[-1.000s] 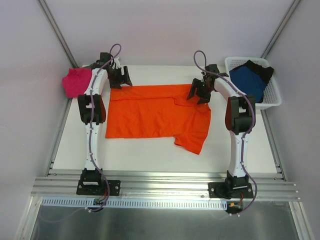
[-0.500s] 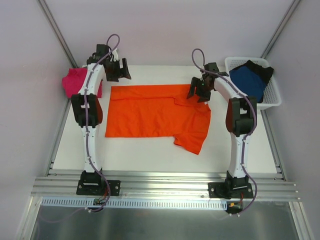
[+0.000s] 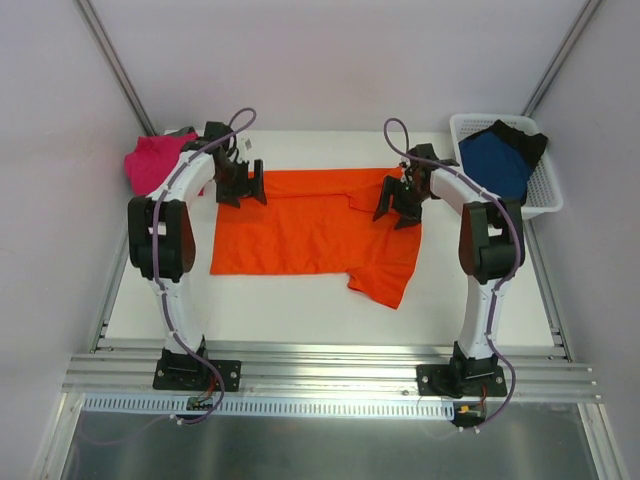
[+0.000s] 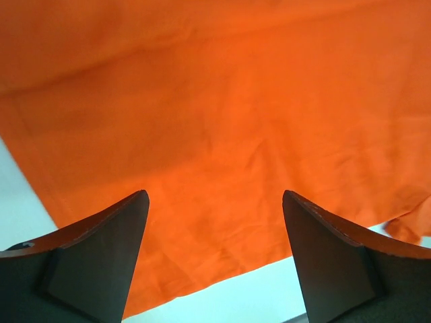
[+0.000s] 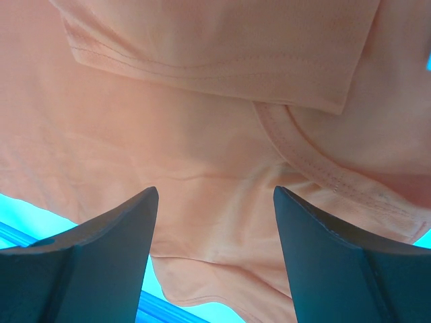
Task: Fold and stack the t-shirts
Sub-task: Fold the tshirt
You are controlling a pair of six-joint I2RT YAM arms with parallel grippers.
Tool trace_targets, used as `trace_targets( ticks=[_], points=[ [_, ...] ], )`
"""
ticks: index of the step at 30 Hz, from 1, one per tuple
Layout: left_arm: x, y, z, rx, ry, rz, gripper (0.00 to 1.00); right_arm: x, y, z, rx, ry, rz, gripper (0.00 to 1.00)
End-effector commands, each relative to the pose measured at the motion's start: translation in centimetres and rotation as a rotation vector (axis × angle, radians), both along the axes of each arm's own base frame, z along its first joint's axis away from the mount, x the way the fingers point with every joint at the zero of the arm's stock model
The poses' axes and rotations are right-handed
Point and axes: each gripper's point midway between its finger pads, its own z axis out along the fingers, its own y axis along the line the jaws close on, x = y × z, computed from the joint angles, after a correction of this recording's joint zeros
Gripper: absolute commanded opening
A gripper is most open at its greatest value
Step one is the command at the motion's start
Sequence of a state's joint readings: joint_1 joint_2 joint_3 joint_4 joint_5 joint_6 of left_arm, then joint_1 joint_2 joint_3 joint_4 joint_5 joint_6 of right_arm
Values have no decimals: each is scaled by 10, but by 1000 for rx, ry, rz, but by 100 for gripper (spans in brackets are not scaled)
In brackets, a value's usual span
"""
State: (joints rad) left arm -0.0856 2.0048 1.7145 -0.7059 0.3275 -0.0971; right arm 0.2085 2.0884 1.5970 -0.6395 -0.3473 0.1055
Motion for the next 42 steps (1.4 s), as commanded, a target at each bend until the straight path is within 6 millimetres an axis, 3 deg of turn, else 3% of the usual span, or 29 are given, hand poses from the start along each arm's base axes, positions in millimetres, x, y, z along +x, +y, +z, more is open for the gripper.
trace_targets(
  ticks=[1, 7, 13, 19, 26, 33, 38, 42],
  points=[
    [-13, 7, -30, 29, 98, 24, 81, 4, 8, 16, 35, -31, -4, 73],
    [2, 3, -53, 11, 142, 40, 80, 11, 9, 6, 26, -22, -6, 74],
    [21, -1, -63, -4, 144, 52, 80, 18, 11, -6, 15, -9, -12, 74],
    [42, 0, -69, -1, 126, 64, 80, 39, 14, -21, -2, -14, -24, 74],
    [67, 0, -69, 6, 80, 63, 81, 63, 15, -18, -13, -63, -23, 74],
    [82, 1, -64, 16, 42, 63, 81, 60, 12, -17, -16, -62, -16, 74],
    [67, 4, -37, 14, 23, 65, 80, 49, -1, 2, -26, -72, -26, 74],
    [40, 8, 4, 21, -19, 67, 81, 31, -14, 28, -41, -97, -32, 73]
  ],
)
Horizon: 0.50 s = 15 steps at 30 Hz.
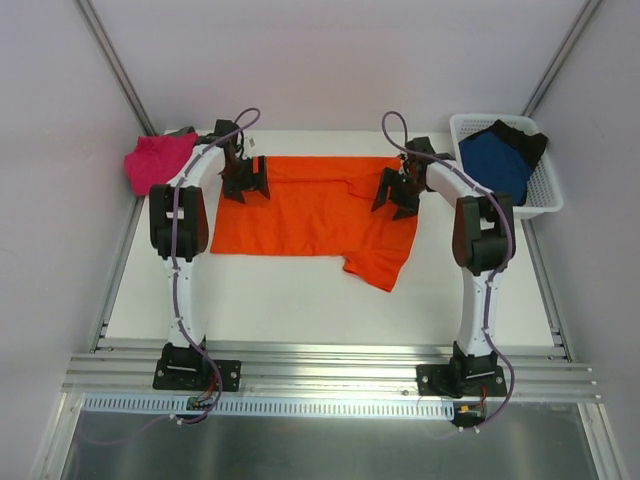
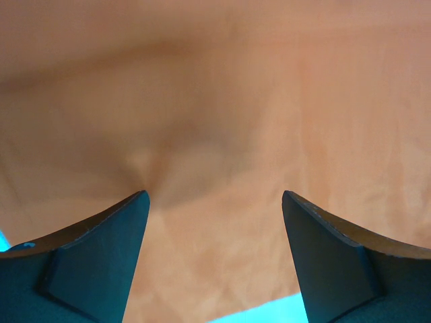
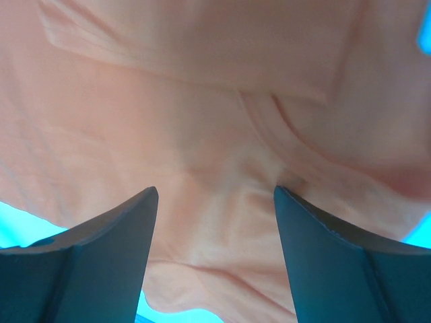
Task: Fold and stack the t-shirts
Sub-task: Fold the tshirt
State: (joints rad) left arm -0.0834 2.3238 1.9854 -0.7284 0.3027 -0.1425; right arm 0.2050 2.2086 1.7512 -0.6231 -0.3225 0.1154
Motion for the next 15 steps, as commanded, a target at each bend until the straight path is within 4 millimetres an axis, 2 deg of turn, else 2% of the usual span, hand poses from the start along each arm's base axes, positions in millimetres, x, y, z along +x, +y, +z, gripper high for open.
trace_targets(
  ticks=[1, 6, 8, 10, 11, 13, 14, 15],
  points=[
    [-18, 12, 74, 25, -113, 19, 82, -20, -18, 50, -26, -60, -8, 73],
    [-56, 29, 124, 102, -206, 32, 91, -52, -20, 85, 2, -92, -3, 73],
    [-68, 36, 133, 135, -226, 33, 93, -73, -21, 92, 8, -81, 1, 73],
    [-89, 40, 136, 145, -217, 30, 92, -90, -21, 93, 21, -62, 7, 73],
    [-96, 42, 134, 154, -210, 35, 86, -106, -23, 87, 23, -33, 5, 73],
    [-116, 41, 123, 145, -175, 13, 76, -126, -23, 82, 43, 10, 0, 73],
    [-122, 40, 118, 143, -158, 7, 57, -134, -23, 78, 46, 23, -1, 72],
    [-133, 41, 106, 143, -119, 11, 52, -153, -26, 68, 40, 65, -9, 72]
  ],
)
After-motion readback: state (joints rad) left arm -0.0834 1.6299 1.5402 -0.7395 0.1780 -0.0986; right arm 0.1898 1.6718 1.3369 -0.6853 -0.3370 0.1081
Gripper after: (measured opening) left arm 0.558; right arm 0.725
